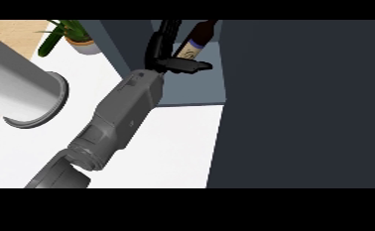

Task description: Pick up the wine, place it into the cabinet and close the cabinet

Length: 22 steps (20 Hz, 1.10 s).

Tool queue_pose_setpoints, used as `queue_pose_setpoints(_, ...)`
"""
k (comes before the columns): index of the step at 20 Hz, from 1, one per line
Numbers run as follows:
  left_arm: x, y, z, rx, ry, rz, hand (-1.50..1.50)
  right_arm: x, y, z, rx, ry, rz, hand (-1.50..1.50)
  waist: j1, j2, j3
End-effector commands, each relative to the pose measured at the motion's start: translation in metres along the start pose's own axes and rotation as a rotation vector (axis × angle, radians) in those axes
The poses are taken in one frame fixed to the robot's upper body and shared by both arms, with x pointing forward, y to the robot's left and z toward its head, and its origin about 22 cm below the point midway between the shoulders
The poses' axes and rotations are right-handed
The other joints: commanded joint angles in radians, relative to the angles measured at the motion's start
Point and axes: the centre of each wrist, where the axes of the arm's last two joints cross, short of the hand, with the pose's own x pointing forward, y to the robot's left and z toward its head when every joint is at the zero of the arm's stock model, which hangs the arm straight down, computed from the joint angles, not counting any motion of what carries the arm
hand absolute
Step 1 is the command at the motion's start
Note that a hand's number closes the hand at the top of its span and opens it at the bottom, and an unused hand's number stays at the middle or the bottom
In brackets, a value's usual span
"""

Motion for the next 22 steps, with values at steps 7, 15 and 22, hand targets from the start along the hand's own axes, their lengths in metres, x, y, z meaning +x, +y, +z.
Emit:
queue_pose_setpoints(7, 0.022, -0.035, 0.003, -0.115, -0.064, 0.032, -1.50, 0.008, 0.009, 0.008, -0.045, -0.009, -0.006, -1.50, 0.056, -0.025, 0.004)
queue_pose_setpoints(15, 0.049, -0.091, 0.048, -0.189, -0.045, 0.074, -1.50, 0.008, 0.004, 0.020, -0.039, -0.004, 0.010, -1.50, 0.061, -0.032, 0.005)
queue_pose_setpoints(22, 0.062, -0.114, 0.108, -0.121, -0.058, 0.121, -1.50, 0.014, 0.015, 0.007, -0.027, -0.009, 0.015, -1.50, 0.045, -0.021, 0.003)
